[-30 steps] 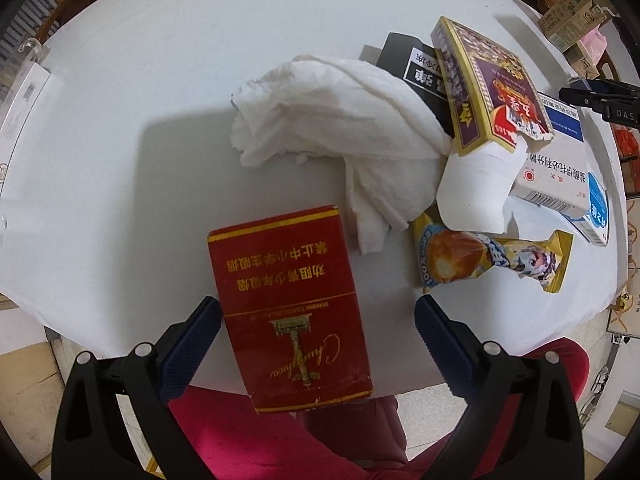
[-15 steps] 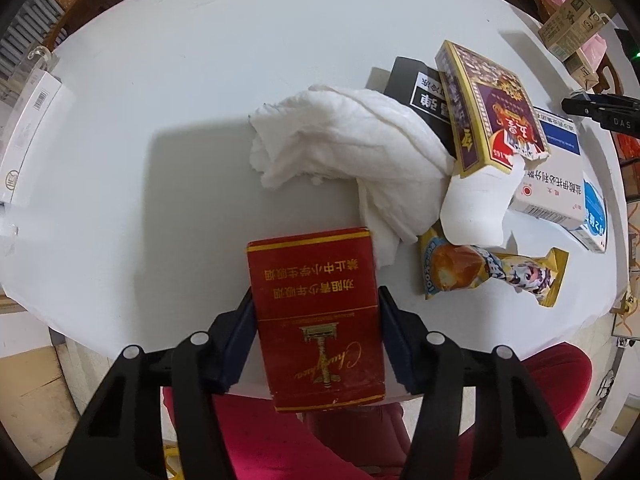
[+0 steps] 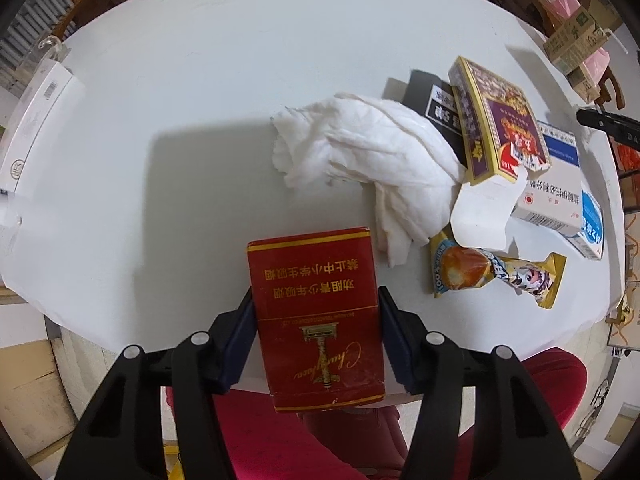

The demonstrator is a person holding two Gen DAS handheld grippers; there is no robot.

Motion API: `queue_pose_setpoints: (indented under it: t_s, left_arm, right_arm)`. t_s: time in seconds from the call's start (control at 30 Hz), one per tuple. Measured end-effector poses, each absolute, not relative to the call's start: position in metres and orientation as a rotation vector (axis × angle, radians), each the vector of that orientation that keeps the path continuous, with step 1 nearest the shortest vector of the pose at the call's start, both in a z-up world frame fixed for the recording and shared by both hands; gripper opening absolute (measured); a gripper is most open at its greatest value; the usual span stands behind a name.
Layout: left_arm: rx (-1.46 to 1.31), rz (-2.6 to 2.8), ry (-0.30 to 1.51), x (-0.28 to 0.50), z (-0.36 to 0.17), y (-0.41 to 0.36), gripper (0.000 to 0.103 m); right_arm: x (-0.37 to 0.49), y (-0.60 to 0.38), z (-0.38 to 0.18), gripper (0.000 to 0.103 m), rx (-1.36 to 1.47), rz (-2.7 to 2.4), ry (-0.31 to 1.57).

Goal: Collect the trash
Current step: 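Close the left tool on the red box while the right tool grasps the clear cup, then carry the red box and clear cup down over the plastic bag with both tools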

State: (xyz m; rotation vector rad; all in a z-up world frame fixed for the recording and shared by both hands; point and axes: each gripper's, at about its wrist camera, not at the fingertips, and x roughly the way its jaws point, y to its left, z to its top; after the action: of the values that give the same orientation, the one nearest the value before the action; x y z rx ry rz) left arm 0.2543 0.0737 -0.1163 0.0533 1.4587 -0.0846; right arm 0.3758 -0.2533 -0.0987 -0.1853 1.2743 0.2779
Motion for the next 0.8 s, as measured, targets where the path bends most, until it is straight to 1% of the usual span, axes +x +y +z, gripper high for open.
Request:
queue_pose_setpoints:
  t_s: [0.17,0.43,0.63,0.8]
  left_arm:
    - [0.051,-0.075,1.418,0.248,-0.096,0.081,0.056]
    - [0.095,-0.113,1.31,0.226,-0.047,0.075,0.056]
    - [0.146,-0.173,1.233,0.202,-0.01,0.057,0.056]
    - [0.166,-0.218,1.174,0.18,0.013,0.044,0.056]
  right_arm:
    - [0.352,-0.253,-0.076,0.036,-0.174,0.27,1.226]
    - [0.314,-0.235,-0.013,0.036,-0.165,0.302,1.127]
    - [0.267,-0.212,0.04,0.036,-0.181,0.328,1.042]
    - [0.223,-0.185,0.069,0.036,-0.186,0.343,0.987]
